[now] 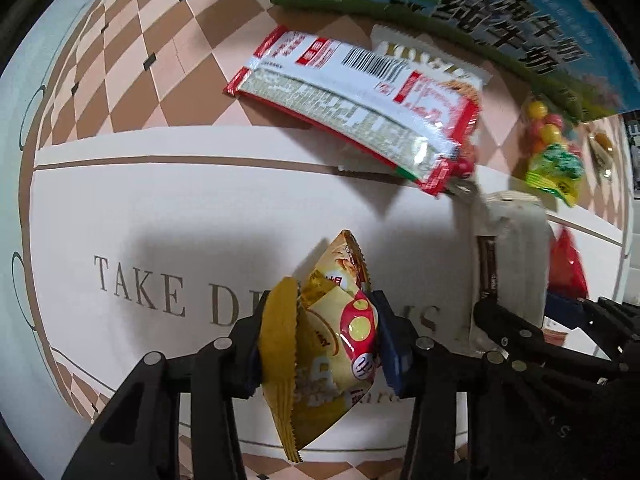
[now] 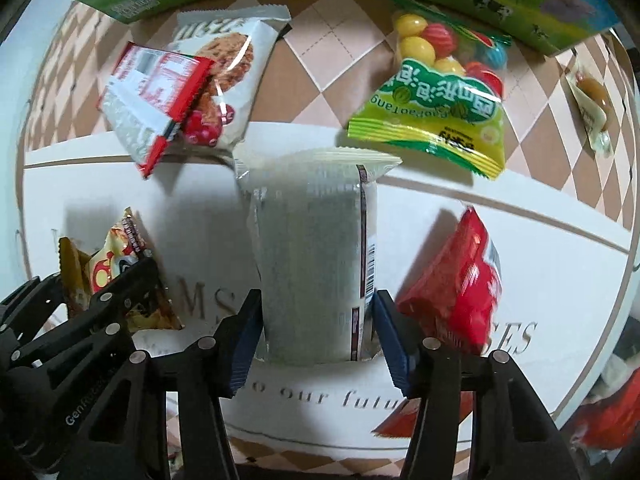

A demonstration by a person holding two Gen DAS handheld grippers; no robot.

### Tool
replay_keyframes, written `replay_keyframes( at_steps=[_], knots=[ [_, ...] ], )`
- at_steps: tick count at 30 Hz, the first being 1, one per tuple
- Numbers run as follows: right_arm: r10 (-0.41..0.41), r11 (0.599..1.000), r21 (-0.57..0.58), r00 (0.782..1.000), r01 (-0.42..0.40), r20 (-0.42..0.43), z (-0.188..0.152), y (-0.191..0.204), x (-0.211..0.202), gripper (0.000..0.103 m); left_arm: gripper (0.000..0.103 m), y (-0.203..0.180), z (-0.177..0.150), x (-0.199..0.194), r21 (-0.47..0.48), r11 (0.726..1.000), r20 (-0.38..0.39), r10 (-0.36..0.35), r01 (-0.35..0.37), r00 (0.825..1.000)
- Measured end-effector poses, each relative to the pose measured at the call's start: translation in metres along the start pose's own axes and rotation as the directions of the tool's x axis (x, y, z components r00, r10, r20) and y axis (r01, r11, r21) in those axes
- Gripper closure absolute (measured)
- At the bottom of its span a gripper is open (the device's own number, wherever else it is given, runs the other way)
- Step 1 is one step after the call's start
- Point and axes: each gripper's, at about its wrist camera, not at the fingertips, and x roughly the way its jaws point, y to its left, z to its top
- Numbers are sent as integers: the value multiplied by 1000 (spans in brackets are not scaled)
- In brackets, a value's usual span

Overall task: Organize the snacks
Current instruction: 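Lift both held packets and carry them over the box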

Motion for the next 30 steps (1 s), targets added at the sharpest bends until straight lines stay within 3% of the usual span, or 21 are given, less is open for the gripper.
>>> replay_keyframes(
  at_steps=[6,11,19,22,26,30],
  knots=[
    [108,994,-11,992,-107,58,-17,-3,-54,51,60,-4,-4,-60,0,998,82,-62,62,995],
    [174,985,-28,972,-172,158,-16,-2,-114,51,60,-8,16,-125,14,993,186,-122,121,975],
    [241,970,-42,915,-240,323,50,-23,-215,51,60,-4,99,-210,61,983,310,-182,171,933],
    [236,970,-29,903,-242,358,79,-36,-239,51,60,-5,145,-212,60,981,294,-192,183,936],
    [222,970,9,899,-244,377,119,-45,-244,51,60,-6,195,-192,51,981,233,-193,186,953],
    [207,970,48,910,-240,360,154,-48,-229,51,60,-9,232,-159,35,980,142,-199,196,970]
  ],
)
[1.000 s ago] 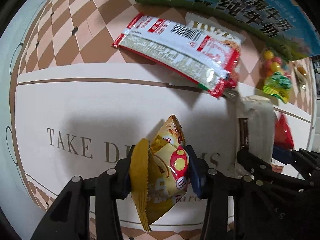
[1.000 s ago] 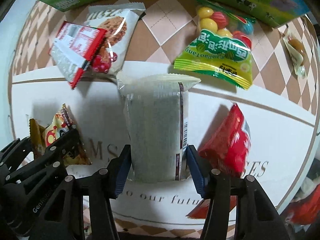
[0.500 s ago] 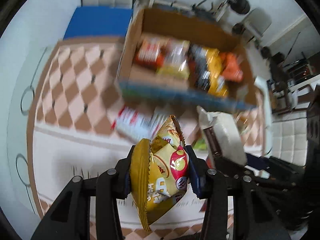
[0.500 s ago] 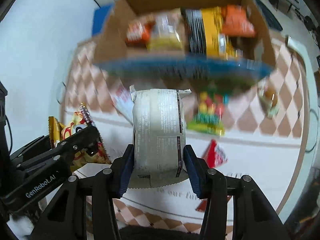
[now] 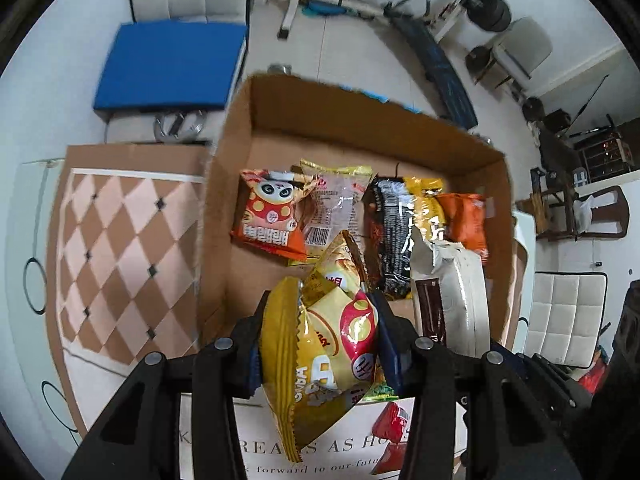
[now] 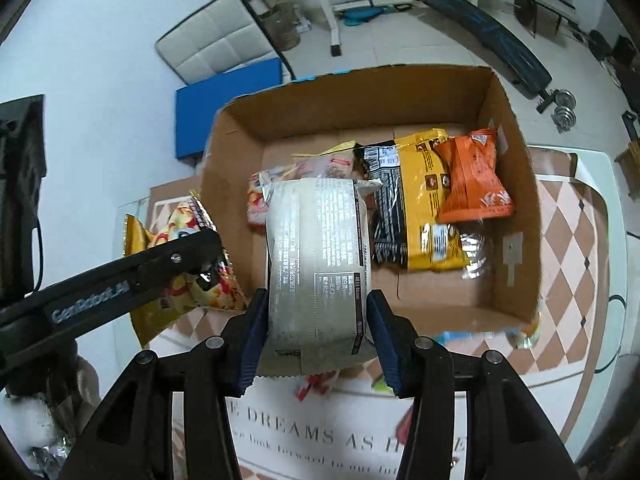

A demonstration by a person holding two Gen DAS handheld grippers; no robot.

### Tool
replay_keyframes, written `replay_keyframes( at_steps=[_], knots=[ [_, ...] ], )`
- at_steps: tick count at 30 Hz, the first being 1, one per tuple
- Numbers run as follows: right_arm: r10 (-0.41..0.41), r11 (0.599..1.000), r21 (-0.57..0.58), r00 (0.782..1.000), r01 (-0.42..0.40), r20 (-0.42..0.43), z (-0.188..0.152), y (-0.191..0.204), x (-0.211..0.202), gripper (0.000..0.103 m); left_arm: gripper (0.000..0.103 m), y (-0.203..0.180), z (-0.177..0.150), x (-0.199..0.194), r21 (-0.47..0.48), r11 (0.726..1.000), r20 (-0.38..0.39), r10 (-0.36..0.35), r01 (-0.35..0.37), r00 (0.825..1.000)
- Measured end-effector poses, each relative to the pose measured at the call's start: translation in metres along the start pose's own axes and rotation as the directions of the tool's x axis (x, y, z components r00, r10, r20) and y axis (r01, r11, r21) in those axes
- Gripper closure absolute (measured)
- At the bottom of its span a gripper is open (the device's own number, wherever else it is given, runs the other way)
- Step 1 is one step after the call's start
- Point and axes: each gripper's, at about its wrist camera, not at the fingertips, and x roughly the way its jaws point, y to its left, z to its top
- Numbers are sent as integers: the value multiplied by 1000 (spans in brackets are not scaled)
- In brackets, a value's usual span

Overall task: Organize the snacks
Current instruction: 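Lift both held packets and carry them over the box, then open both grippers to drop the bread and chip bag into the box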

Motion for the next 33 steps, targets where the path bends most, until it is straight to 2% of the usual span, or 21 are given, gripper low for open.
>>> replay_keyframes(
  at_steps=[7,12,14,15,16,17,18,19,33],
  knots=[
    [-55,998,26,996,56,-63,20,-14,55,51,60,4,14,47,16,999,-86,41,-40,995],
    [-53,997,52,994,58,-98,22,-27,82,51,59,3,14,68,33,998,-131,57,-53,990],
    [-51,997,47,991,57,-122,23,-30,92,48,57,4,14,73,26,998,-151,56,-53,987],
    [-43,997,51,988,51,-146,23,-33,97,47,49,5,14,76,20,999,-160,52,-49,986],
    [-31,997,60,985,42,-168,24,-36,101,40,29,6,15,77,19,998,-160,56,-54,986],
    [-31,997,63,983,43,-183,24,-37,103,23,18,7,15,78,17,998,-155,60,-58,986],
    [-36,997,60,980,48,-196,25,-39,106,15,9,7,15,76,16,998,-143,54,-53,988],
    [-46,997,54,980,58,-193,26,-40,106,9,9,7,15,75,17,999,-135,50,-48,990],
    [-200,979,4,969,203,-147,36,-53,89,6,9,2,7,58,40,996,-86,78,-74,993]
  ],
)
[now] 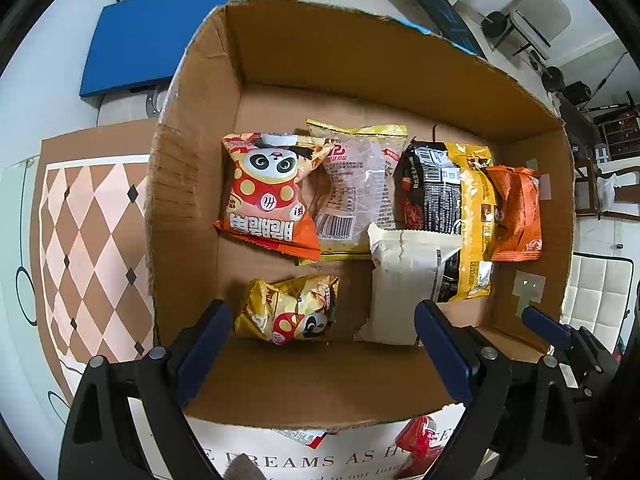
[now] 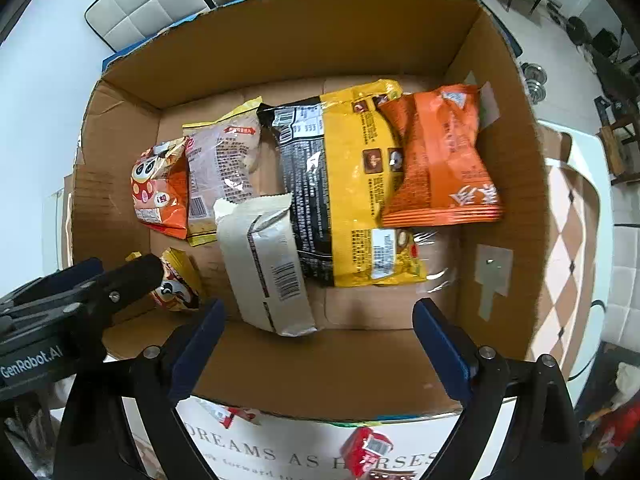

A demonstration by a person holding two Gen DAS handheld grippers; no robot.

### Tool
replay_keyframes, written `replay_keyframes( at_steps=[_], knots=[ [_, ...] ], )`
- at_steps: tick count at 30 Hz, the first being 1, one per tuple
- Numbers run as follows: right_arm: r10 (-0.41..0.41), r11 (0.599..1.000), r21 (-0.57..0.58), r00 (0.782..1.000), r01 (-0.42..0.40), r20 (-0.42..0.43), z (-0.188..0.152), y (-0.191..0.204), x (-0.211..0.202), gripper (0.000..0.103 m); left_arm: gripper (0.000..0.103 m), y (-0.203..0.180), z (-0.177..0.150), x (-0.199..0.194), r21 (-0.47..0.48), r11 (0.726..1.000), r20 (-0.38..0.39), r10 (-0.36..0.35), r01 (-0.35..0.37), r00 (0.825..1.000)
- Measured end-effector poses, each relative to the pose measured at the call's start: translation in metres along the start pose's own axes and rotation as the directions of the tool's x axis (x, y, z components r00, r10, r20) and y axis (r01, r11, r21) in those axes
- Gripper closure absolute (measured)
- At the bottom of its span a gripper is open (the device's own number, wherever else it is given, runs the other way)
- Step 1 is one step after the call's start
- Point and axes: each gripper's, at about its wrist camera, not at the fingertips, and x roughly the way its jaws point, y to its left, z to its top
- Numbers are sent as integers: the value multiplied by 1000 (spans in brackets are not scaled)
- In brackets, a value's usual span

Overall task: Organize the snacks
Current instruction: 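Open both grippers to drop the bread and chip bag into the box, then withdraw both grippers from the box back toward the remaining snacks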

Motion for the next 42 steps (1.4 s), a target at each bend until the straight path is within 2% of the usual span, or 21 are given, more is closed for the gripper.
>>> replay_keyframes(
  at_steps=[4,9,15,20,24,29,35,37,42],
  knots=[
    [-23,1000,-7,999,23,28,-8,1,-16,6,9,-8,-9,-12,20,1000,50,17,-18,999],
    [-51,998,-23,994,54,98,-22,-5,-43,6,9,-14,-30,-39,27,998,143,45,-49,989],
    [-87,995,-39,974,97,208,-47,-9,-86,6,9,-20,-59,-73,24,997,274,60,-69,960],
    [-103,991,-47,951,122,292,-73,-11,-120,6,9,-29,-85,-95,33,996,345,63,-80,936],
    [-83,994,-48,946,103,314,-92,-12,-134,6,9,-36,-105,-114,46,995,386,67,-91,920],
    [-42,997,-45,945,60,324,-114,-14,-148,6,9,-40,-127,-128,40,995,405,66,-90,912],
    [23,999,-37,953,-12,301,-137,-20,-154,6,9,-30,-150,-128,-8,998,396,57,-59,916],
    [33,999,-25,960,-27,278,-142,-24,-146,6,9,-22,-156,-118,-36,998,372,64,-55,926],
    [60,996,52,987,-68,146,-151,-42,-87,6,9,13,-170,-62,-158,987,226,52,-16,973]
  ],
)
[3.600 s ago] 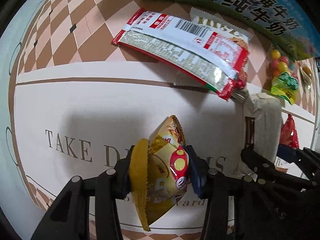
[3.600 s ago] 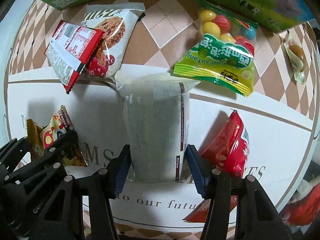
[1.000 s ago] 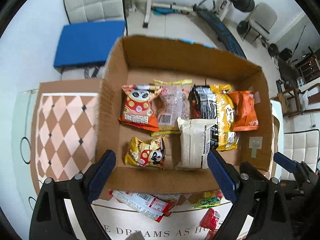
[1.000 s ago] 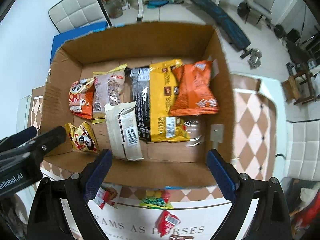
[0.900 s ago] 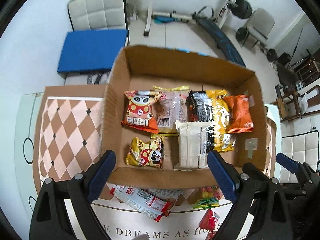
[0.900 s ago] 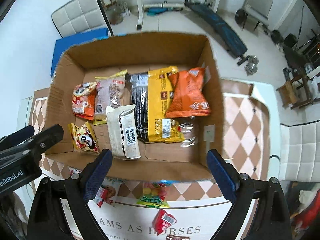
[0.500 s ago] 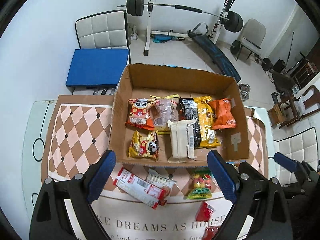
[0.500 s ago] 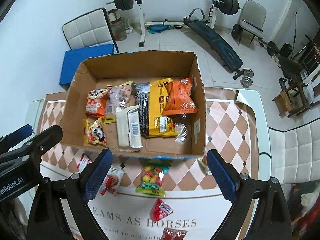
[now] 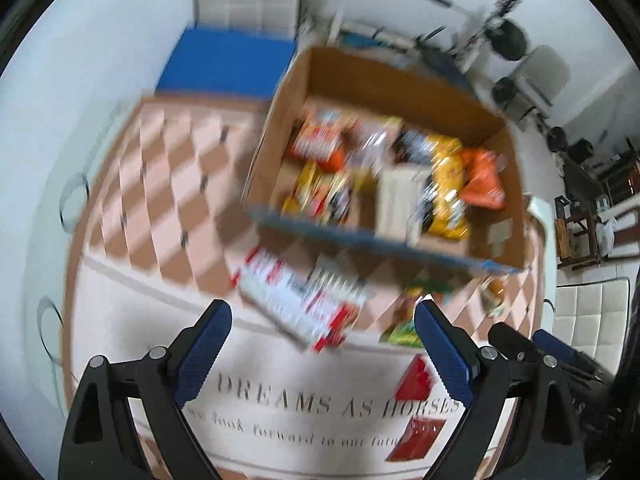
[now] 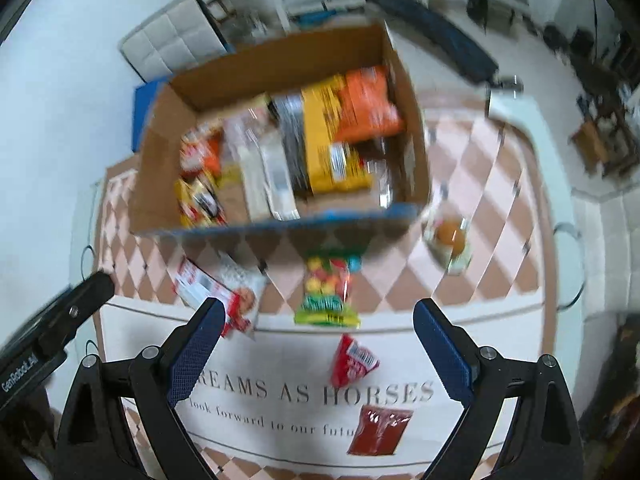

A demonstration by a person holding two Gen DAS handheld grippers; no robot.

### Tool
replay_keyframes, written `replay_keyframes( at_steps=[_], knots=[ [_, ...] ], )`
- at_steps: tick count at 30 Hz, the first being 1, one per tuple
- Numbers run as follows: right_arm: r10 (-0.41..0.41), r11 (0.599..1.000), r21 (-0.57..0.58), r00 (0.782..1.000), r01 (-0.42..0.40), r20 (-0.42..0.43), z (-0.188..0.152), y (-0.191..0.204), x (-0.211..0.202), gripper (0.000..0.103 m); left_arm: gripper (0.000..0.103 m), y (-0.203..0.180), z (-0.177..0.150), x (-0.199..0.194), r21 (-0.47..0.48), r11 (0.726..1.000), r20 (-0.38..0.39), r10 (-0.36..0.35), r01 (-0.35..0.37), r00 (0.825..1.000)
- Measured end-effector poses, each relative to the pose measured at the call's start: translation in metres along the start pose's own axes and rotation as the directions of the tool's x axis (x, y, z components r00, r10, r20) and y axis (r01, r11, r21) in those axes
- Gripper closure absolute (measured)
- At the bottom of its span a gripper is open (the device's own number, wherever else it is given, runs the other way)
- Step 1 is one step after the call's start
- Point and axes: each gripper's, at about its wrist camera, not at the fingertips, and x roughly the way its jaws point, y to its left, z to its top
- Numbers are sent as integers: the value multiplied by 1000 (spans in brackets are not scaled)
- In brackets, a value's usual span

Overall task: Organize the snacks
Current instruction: 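Withdraw both grippers from the box back toward the remaining snacks, then grasp the red-white spicy strip packet with the left gripper while the right grasps the candy bag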

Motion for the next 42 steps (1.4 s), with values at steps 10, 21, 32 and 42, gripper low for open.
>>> replay_keyframes(
  at_steps=[10,21,32,42],
  knots=[
    [45,992,119,991,-30,-126,-10,-23,101,7,9,56,-11,126,-389,918,-232,-177,75,957],
    [-1,996,84,988,14,-154,-6,-11,136,13,9,45,-19,168,-349,937,-277,-90,-12,957],
    [-8,997,79,973,27,-231,-2,1,173,18,22,57,-49,156,-222,974,-269,-22,-40,963],
    [-54,998,-1,967,56,-251,-17,30,176,46,56,54,-65,147,-107,991,-279,45,-77,959]
  ],
)
